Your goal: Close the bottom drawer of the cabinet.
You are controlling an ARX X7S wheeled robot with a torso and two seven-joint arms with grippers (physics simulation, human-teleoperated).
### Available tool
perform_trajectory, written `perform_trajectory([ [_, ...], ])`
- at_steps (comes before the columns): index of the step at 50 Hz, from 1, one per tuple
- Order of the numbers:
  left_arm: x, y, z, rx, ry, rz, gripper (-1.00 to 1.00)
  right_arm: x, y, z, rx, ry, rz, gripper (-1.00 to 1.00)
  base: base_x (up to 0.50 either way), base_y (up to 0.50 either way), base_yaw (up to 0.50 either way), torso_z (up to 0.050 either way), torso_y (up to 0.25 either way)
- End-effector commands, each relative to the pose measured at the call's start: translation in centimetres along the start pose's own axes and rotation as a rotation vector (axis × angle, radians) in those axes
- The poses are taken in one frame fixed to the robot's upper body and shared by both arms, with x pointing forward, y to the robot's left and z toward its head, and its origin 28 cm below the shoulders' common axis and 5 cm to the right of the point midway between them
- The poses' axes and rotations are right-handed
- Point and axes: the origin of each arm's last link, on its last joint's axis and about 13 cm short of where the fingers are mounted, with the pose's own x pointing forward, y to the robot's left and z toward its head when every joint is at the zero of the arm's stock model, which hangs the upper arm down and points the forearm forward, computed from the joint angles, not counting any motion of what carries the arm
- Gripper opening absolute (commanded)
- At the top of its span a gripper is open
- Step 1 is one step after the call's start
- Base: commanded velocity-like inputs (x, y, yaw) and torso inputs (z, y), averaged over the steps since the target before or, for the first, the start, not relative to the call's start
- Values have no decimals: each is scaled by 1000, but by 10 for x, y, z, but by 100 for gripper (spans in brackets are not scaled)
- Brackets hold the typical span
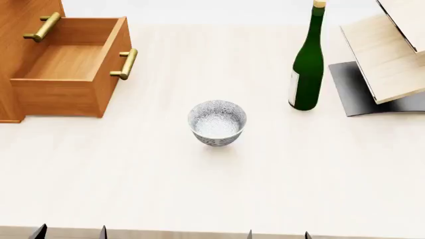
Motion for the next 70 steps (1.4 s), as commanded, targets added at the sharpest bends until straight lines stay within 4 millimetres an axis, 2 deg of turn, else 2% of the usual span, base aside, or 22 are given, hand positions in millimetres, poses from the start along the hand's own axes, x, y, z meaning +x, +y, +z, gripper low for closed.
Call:
perform_trajectory([
  [1, -2, -1, 0, -14, -7, -19, 100, 0, 0, 0, -2, 2, -2, 100, 0, 0, 0, 0, 0],
  [7, -2, 0, 2, -43, -23, -42, 100, 0, 1, 1, -8, -6, 3, 100, 0, 0, 0, 0, 0],
  [15, -2, -1, 1, 14, -1, -56, 100, 0, 1, 2, -6, -15, 9, 100, 0, 0, 0, 0, 0],
  [20, -4, -1, 2, -18, -52, -85, 100, 1, 1, 1, -15, -27, -3, 100, 0, 0, 0, 0, 0],
  [23, -7, 0, 1, 20, -80, -107, 100, 1, 2, 0, 12, 8, -19, 100, 0, 0, 0, 0, 0],
  [25, -9, 0, 3, 146, -119, -118, 100, 2, 0, 2, -7, 5, -36, 100, 0, 0, 0, 0, 0],
  [30, -19, 2, 28, 150, -119, -94, 100, -1, -6, 33, 17, -57, -38, 100, 0, 0, 0, 0, 0],
  [33, -25, 1, 37, 188, -143, -103, 100, -1, -6, 33, 36, -17, -12, 100, 0, 0, 0, 0, 0],
  [36, -28, 3, 44, 197, -164, -118, 100, -3, -6, 39, -23, -51, -9, 100, 0, 0, 0, 0, 0],
  [41, -30, 13, 61, 285, -227, -100, 100, -1, -8, 65, -18, -109, -17, 100, 0, 0, 0, 0, 0],
  [47, -37, 21, 81, 305, -292, -90, 100, 1, -8, 95, -37, -164, -3, 100, 0, 0, 0, 0, 0],
  [58, -45, 28, 100, 336, -324, -78, 100, 5, -17, 115, -59, -187, -34, 100, 0, 0, 0, 0, 0],
  [66, -49, 33, 114, 373, -364, -56, 100, 11, -25, 123, -82, -188, -48, 100, 0, 0, 0, 0, 0],
  [70, -51, 34, 114, 381, -371, -54, 100, 13, -27, 125, -84, -190, -53, 100, 0, 0, 0, 0, 0],
])
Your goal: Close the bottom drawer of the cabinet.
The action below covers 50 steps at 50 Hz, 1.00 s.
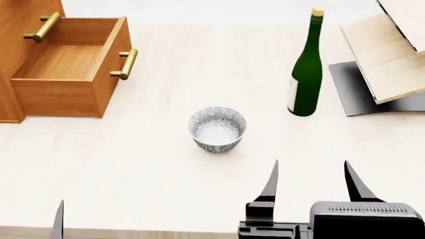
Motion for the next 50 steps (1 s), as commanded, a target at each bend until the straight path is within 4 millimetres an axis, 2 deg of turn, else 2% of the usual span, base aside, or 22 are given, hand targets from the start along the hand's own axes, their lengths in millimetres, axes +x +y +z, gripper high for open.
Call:
perform_trajectory([
  [1, -4, 9, 12, 43, -37, 15, 100, 6, -8, 11, -21, -14, -16, 100, 0, 0, 0, 0, 0],
  [30, -5, 9, 12, 50, -41, 13, 100, 6, -8, 9, -32, -45, -17, 100, 0, 5, 0, 0, 0],
  [50, -6, 8, 13, 56, -41, 11, 100, 4, -7, 8, -46, -50, -18, 100, 0, 484, 0, 0, 0],
])
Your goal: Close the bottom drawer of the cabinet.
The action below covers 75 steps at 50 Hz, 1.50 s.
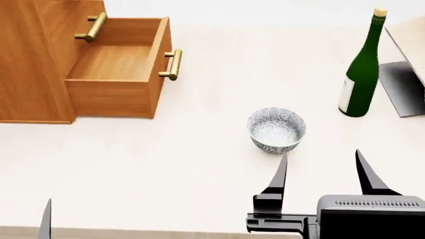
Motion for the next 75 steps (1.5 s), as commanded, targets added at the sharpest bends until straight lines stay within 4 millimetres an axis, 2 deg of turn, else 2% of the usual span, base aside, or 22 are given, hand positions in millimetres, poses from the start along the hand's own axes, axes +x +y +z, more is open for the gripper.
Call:
perform_trajectory([
  [1, 0, 0, 1, 4, -1, 0, 100, -1, 0, 1, 4, -4, 3, 100, 0, 500, 0, 0, 0],
  [48, 5, -1, -1, 22, 9, 10, 100, -1, -2, -1, 20, -1, -19, 100, 0, 500, 0, 0, 0],
  [55, 4, -2, -1, 21, 7, 12, 100, 0, -3, 1, 71, 4, -30, 100, 0, 0, 0, 0, 0],
  [56, 4, -2, 1, 17, 4, 20, 100, 1, -2, 4, 119, 2, 17, 100, 500, 0, 0, 0, 0],
  [75, 4, -3, -1, 20, 7, 18, 100, 1, -1, 6, 129, 1, 26, 100, 500, 0, 0, 0, 0],
])
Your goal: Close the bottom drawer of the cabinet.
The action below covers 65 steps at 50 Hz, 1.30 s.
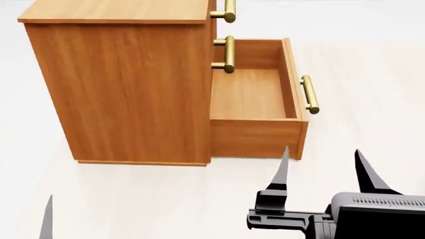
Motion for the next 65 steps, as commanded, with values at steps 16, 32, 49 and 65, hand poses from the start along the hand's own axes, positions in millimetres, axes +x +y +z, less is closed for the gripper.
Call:
perform_trajectory([
  [16, -1, -1, 0, 3, 6, 4, 100, 1, 1, 2, 5, -5, 9, 100, 500, 0, 0, 0, 0],
  [32, -1, -1, -1, 17, 22, 24, 100, 2, -1, -2, -9, 1, -8, 100, 464, 0, 0, 0, 2],
  [49, -6, -1, -2, 12, 26, 29, 100, 19, -15, 49, -76, -61, -43, 100, 0, 0, 0, 0, 0],
  [65, -7, -1, -2, 13, 28, 27, 100, 55, -65, 63, -129, -65, -116, 100, 0, 0, 0, 0, 0],
])
